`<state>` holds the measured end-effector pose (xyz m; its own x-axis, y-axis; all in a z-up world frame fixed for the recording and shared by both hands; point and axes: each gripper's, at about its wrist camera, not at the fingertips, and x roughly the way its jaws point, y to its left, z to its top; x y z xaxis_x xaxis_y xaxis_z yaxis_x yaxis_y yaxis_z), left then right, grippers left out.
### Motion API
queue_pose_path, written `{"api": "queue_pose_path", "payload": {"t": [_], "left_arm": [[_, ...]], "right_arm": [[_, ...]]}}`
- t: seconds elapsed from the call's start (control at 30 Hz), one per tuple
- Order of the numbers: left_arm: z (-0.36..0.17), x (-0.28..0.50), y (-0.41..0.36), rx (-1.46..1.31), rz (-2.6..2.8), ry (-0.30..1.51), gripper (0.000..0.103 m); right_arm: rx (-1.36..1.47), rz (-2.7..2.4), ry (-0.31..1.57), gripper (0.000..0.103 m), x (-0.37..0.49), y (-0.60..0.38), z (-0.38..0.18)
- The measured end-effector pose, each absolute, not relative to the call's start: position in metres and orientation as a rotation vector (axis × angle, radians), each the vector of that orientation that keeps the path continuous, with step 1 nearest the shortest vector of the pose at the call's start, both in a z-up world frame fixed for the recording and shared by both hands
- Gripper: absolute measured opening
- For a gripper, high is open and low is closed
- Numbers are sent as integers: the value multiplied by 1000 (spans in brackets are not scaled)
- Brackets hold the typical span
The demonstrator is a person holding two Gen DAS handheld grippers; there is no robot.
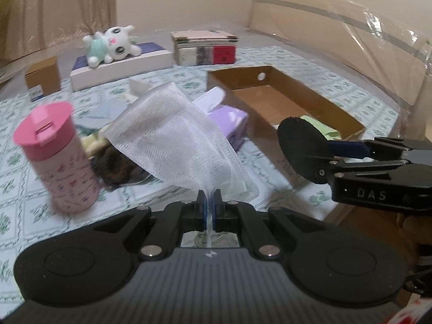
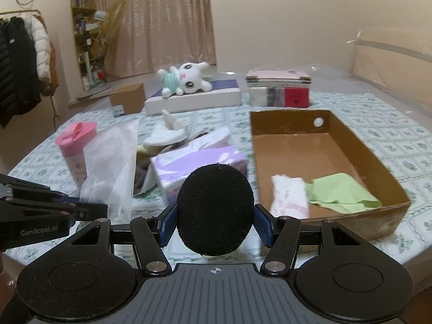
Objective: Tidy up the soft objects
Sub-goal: 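Carry the black sponge and mesh bag over the cardboard box with both tools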
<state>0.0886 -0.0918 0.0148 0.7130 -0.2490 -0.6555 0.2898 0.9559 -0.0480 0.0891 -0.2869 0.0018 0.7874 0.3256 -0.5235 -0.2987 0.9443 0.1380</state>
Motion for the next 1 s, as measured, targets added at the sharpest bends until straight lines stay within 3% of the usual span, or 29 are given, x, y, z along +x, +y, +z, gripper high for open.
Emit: {"api": "queue_pose_path", "payload": {"t": [1.0], "left_arm": [[16, 202, -243, 177, -590, 698, 3]], "right_arm": [[105, 71, 548, 60, 156, -425, 7]]}}
